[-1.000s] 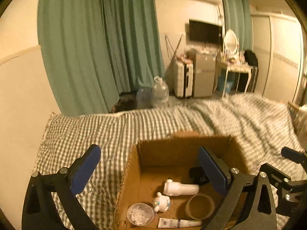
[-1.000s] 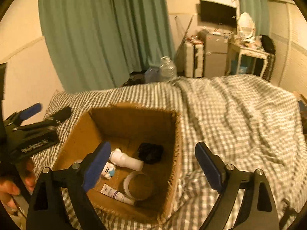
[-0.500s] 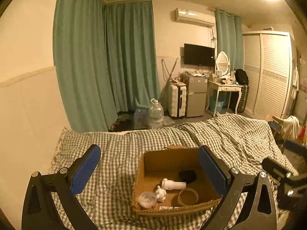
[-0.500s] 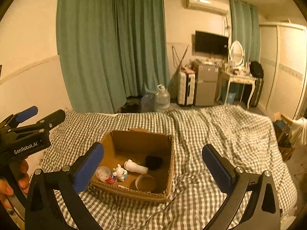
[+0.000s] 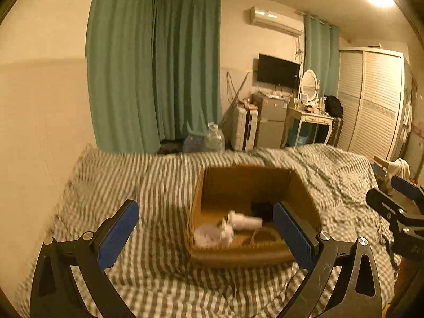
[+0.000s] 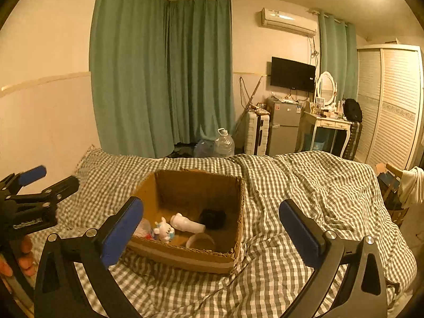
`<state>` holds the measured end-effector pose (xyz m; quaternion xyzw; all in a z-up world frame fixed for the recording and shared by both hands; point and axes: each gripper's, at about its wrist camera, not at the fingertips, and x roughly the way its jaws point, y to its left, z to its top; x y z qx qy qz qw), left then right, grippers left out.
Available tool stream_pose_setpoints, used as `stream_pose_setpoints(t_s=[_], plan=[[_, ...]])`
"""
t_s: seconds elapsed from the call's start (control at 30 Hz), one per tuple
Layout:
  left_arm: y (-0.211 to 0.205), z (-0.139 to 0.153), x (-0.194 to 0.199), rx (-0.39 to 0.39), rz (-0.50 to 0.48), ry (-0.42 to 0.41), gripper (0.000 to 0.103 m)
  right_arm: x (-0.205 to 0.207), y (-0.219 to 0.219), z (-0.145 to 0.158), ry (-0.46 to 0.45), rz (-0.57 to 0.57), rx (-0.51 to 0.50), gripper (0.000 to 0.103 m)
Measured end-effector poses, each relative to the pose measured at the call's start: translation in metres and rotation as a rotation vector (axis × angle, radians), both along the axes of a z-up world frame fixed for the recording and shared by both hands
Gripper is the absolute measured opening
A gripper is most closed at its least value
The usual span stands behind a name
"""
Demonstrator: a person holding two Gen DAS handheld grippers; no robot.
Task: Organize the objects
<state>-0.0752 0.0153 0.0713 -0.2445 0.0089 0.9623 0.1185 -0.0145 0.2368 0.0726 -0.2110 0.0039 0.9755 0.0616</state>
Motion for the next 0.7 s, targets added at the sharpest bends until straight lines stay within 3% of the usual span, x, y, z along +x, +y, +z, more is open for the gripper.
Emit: stream_pose_setpoints(t_s=[0.17, 0.33, 0.47, 0.57, 0.7], plan=[[-0.008, -0.041, -0.001, 0.005, 0.068, -0.051, 0.103, 0.0, 0.005, -0.046, -0.018, -0.012, 0.019, 0.103], [-0.009, -0.045, 0.02, -0.008, 0.102, 0.033, 0.103, 0.004, 0.009, -0.08, -0.011, -0.015, 0.021, 0.103], [-0.011, -0.05, 0.035, 0.008, 0.114, 0.065, 0.103, 0.002, 0.013, -0.092, -0.035, -0.02, 0.007, 0.103], [-0.014, -0.063, 0.04, -0.024, 0.133, 0.076, 0.103, 0.002, 0.015, -0.094, -0.034, -0.024, -0.024, 0.103], [-0.022, -0.072, 0.041, -0.031, 0.172, 0.075, 0.103, 0.005, 0.008, -0.094, -0.013, -0.023, 0.012, 0.103]])
